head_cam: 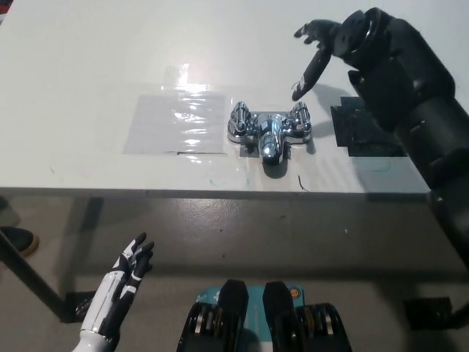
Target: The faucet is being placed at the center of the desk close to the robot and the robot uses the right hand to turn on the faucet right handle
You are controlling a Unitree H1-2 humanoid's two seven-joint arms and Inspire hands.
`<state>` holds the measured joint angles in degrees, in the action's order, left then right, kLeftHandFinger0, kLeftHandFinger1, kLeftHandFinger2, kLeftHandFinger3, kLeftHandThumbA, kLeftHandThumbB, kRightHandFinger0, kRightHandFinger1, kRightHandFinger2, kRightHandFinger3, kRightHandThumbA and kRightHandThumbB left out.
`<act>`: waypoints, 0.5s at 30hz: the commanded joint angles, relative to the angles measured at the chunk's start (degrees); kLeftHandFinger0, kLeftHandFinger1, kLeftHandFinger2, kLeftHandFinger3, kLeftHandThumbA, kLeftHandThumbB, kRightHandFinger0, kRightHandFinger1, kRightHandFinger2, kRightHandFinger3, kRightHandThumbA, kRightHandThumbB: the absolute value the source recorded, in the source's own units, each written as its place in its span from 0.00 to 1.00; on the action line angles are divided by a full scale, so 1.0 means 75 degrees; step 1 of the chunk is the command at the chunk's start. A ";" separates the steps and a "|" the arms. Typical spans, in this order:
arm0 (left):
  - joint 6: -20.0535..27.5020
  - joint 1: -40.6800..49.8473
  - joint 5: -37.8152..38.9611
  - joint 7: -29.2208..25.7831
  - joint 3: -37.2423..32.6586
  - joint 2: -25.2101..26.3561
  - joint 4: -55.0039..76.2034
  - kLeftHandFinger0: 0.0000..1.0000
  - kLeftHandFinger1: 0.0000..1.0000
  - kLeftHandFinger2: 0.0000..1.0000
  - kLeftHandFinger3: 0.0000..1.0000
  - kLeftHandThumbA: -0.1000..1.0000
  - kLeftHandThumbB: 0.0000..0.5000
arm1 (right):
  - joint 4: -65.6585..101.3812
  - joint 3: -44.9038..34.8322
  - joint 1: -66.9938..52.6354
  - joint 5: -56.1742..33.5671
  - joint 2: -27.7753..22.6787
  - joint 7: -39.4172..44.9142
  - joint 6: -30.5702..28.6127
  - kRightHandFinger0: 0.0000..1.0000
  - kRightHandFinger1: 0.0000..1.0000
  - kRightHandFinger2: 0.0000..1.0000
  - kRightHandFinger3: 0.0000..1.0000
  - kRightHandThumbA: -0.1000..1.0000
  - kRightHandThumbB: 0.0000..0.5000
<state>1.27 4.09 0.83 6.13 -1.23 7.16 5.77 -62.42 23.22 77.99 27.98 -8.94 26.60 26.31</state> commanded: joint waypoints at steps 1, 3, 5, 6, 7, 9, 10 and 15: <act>0.0204 -0.0080 -0.0080 0.0061 -0.0059 0.0058 0.0184 1.00 1.00 1.00 1.00 0.91 0.46 | -0.0096 -0.0257 0.0508 -0.0211 0.0115 -0.0099 0.0083 1.00 1.00 1.00 1.00 1.00 0.70; 0.0286 -0.0073 -0.0073 0.0086 -0.0081 0.0066 0.0155 1.00 1.00 1.00 1.00 0.91 0.43 | -0.0019 -0.0068 0.0415 -0.0107 0.0121 -0.0068 0.0021 1.00 1.00 1.00 1.00 1.00 0.67; 0.0277 -0.0061 -0.0017 0.0101 -0.0077 0.0066 0.0170 1.00 1.00 1.00 1.00 0.90 0.41 | -0.0077 -0.0106 0.0397 -0.0151 0.0166 -0.0080 0.0044 1.00 1.00 1.00 1.00 1.00 0.65; 0.0247 -0.0056 0.0017 0.0117 -0.0078 0.0070 0.0191 1.00 1.00 1.00 1.00 0.90 0.40 | -0.0124 -0.0165 0.0405 -0.0201 0.0190 -0.0084 0.0077 1.00 1.00 1.00 1.00 1.00 0.65; 0.0226 -0.0068 0.0026 0.0106 -0.0074 0.0062 0.0204 1.00 1.00 1.00 1.00 0.89 0.42 | -0.0111 -0.0013 0.0370 -0.0064 0.0199 -0.0178 0.0034 1.00 1.00 1.00 1.00 1.00 0.67; 0.0222 -0.0087 -0.0007 0.0098 -0.0082 0.0074 0.0202 1.00 1.00 1.00 1.00 0.89 0.41 | -0.0131 0.0046 0.0356 -0.0009 0.0218 -0.0227 0.0013 1.00 1.00 1.00 1.00 1.00 0.67; 0.0227 -0.0094 0.0005 0.0095 -0.0078 0.0070 0.0193 1.00 1.00 1.00 1.00 0.90 0.43 | -0.0123 0.0163 0.0353 0.0077 0.0220 -0.0179 0.0006 1.00 1.00 1.00 1.00 1.00 0.66; 0.0220 -0.0093 -0.0020 0.0085 -0.0083 0.0076 0.0214 1.00 1.00 1.00 1.00 0.89 0.41 | -0.0289 0.0520 0.0363 0.0269 0.0262 -0.0129 -0.0077 1.00 1.00 1.00 1.00 1.00 0.66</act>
<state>1.33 3.89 0.82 6.13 -1.69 7.16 5.77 -64.48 25.55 77.74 28.28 -7.21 26.51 26.24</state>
